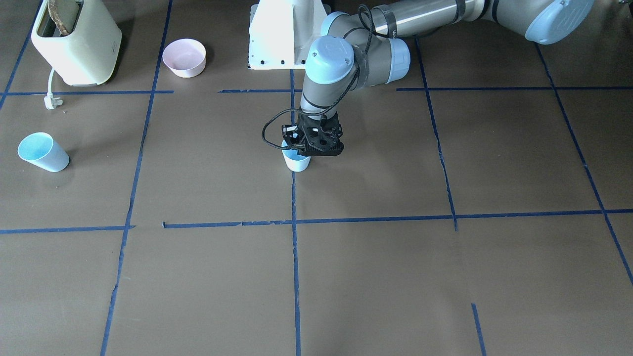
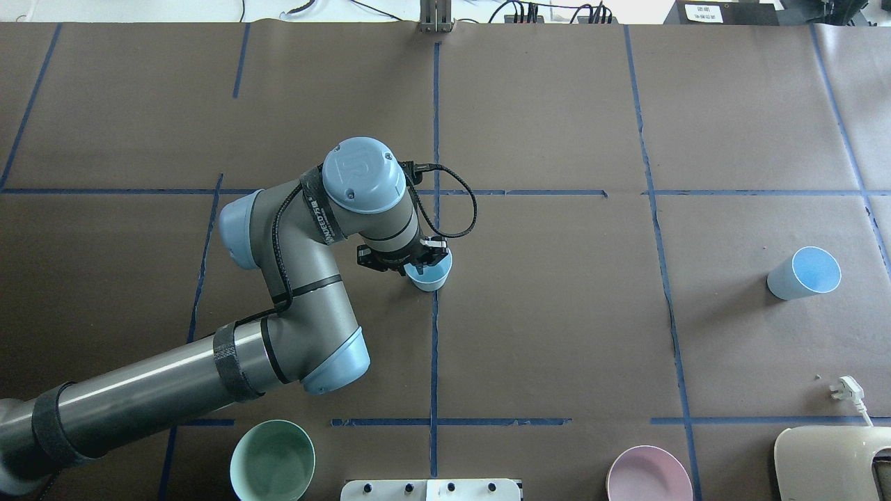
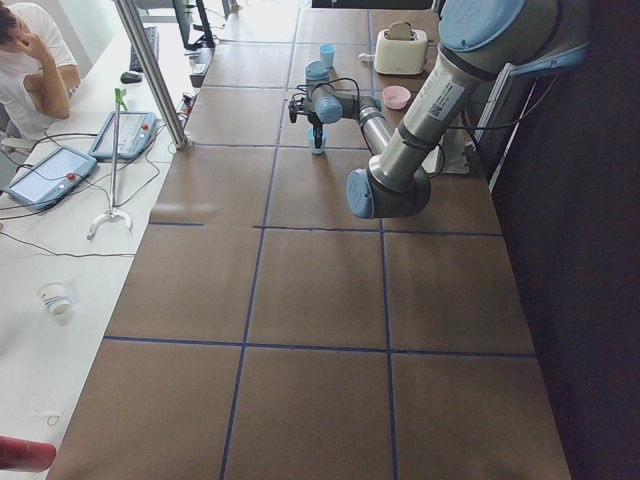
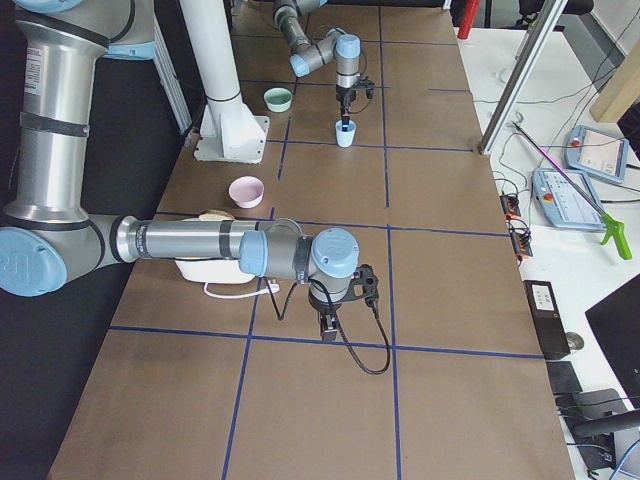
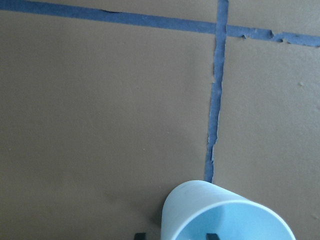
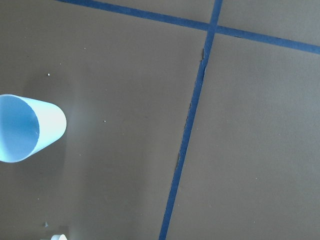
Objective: Stack blue cups with both arms
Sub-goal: 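Set the cup down, open the left gripper and withdraw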
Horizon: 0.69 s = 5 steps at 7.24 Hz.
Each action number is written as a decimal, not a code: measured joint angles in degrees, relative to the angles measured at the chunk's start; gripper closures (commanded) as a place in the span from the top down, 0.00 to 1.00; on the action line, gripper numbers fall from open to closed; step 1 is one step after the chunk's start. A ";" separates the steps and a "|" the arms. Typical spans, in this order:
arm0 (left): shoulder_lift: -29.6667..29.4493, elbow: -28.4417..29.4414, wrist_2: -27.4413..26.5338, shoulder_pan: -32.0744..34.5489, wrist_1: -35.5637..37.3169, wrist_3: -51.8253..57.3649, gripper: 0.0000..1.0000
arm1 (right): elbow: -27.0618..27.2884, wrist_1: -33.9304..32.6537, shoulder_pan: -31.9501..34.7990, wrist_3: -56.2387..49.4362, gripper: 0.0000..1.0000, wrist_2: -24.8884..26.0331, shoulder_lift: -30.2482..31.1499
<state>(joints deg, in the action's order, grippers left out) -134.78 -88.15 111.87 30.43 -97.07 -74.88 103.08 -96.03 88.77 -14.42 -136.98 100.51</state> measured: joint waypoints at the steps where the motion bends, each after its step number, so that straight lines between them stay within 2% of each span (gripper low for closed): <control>1: 1.81 -3.65 1.94 1.91 1.82 0.81 1.00 | -0.03 1.37 -0.12 0.07 1.00 -0.07 -0.18; 3: 11.87 -15.88 7.01 8.67 8.39 11.60 1.00 | -0.21 3.57 -0.42 0.61 1.00 -0.40 -0.29; 5: 24.17 -24.14 9.37 16.70 11.10 29.06 1.00 | -0.11 4.64 -1.20 2.42 1.00 -1.59 -0.48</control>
<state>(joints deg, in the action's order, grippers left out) -110.61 -112.29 121.24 47.13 -85.97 -45.82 102.98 -91.39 87.57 -12.00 -138.58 100.02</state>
